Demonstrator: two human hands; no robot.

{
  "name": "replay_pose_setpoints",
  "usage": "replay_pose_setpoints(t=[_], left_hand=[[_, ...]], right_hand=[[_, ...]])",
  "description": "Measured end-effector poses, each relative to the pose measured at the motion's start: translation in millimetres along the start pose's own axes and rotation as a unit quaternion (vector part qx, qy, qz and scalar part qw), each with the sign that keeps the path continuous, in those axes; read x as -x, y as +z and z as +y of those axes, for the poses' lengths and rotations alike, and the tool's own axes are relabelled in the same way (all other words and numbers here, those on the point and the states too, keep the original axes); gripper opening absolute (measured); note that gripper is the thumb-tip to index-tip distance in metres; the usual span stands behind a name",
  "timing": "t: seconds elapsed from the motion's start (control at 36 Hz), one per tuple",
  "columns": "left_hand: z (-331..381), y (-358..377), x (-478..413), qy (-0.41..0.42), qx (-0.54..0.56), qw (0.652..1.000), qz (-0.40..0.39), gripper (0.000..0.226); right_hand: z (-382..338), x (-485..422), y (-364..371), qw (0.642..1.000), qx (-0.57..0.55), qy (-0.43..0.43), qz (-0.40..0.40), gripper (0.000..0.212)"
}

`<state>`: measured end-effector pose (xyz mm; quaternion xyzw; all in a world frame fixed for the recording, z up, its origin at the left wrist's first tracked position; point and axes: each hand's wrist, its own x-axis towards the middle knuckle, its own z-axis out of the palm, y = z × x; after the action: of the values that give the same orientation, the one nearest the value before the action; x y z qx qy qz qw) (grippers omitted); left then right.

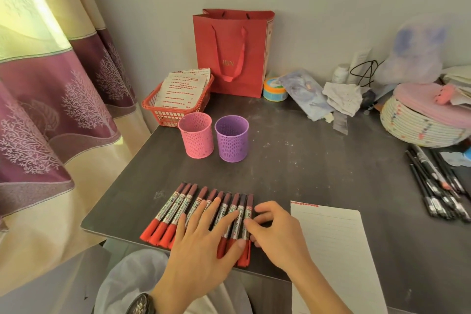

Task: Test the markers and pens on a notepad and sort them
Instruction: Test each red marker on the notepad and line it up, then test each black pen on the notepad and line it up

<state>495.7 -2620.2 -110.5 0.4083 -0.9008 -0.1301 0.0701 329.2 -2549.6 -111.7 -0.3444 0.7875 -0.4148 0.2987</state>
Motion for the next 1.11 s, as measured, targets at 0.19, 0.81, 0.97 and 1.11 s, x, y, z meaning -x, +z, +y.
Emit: replay_pose_setpoints(t=[0.19, 0.81, 0.97, 1.11], left_hand=[[2, 1, -4, -0.009, -0.017, 1.0, -0.005, 0.07], [127, 5, -92, 0.173, -0.072, 0.979, -0.074, 0.059], [215, 37, -128, 0.292, -0.033, 0.95, -0.101, 0.054], [285, 59, -159, 0.327, 0.004, 0.933, -0.148, 0.057]], right_hand=[[2, -1, -5, 0.999, -0.042, 0.002, -0.032, 0.014], [134, 64, -203, 0.92, 0.263, 0.024, 0.289, 0.029], [165, 67, -213, 0.904, 0.321, 0.052, 0.277, 0.042], [167, 62, -210, 0.899, 0.317, 0.04, 0.3, 0.042]])
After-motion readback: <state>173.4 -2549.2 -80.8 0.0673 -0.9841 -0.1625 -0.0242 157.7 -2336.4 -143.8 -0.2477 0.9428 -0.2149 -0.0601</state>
